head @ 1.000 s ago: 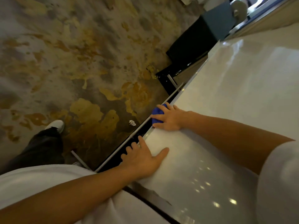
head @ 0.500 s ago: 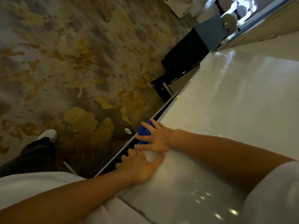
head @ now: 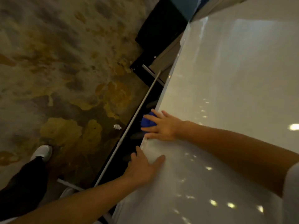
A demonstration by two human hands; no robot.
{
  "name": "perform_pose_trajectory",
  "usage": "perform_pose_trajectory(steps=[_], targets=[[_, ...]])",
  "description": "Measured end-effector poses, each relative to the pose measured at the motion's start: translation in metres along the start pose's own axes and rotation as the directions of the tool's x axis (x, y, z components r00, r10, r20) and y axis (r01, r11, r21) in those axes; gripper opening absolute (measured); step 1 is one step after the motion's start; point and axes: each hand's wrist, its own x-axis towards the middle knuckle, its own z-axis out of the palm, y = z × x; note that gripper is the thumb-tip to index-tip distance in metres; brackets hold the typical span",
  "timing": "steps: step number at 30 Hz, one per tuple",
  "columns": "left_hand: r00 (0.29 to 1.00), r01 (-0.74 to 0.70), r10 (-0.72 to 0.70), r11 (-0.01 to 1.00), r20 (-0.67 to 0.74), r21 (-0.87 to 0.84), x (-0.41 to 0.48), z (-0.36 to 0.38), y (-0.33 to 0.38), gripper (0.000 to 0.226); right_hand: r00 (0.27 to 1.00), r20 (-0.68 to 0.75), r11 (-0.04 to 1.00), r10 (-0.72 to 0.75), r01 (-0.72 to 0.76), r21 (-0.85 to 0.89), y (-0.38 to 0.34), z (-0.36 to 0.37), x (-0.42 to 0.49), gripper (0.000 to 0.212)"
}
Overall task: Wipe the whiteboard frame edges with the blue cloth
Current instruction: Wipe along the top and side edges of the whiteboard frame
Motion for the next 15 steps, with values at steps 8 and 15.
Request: perform_pose_trajectory(steps=[8,15], targets=[[0.975,-0.072,0.125,0.959,0.182,-0.275,0.062,-0.041,0.046,0.095,0.994,-0.006,0.994,0.106,-0.106,-0.001,0.013,0.001,0.036,0.053],[0.958,0.001,0.090,0.948,0.273,-0.318,0.075,-0.041,0.051,0.092,0.972,0.025,0.972,0.235,-0.234,-0.029,0.096,-0.042,0.034,0.049]])
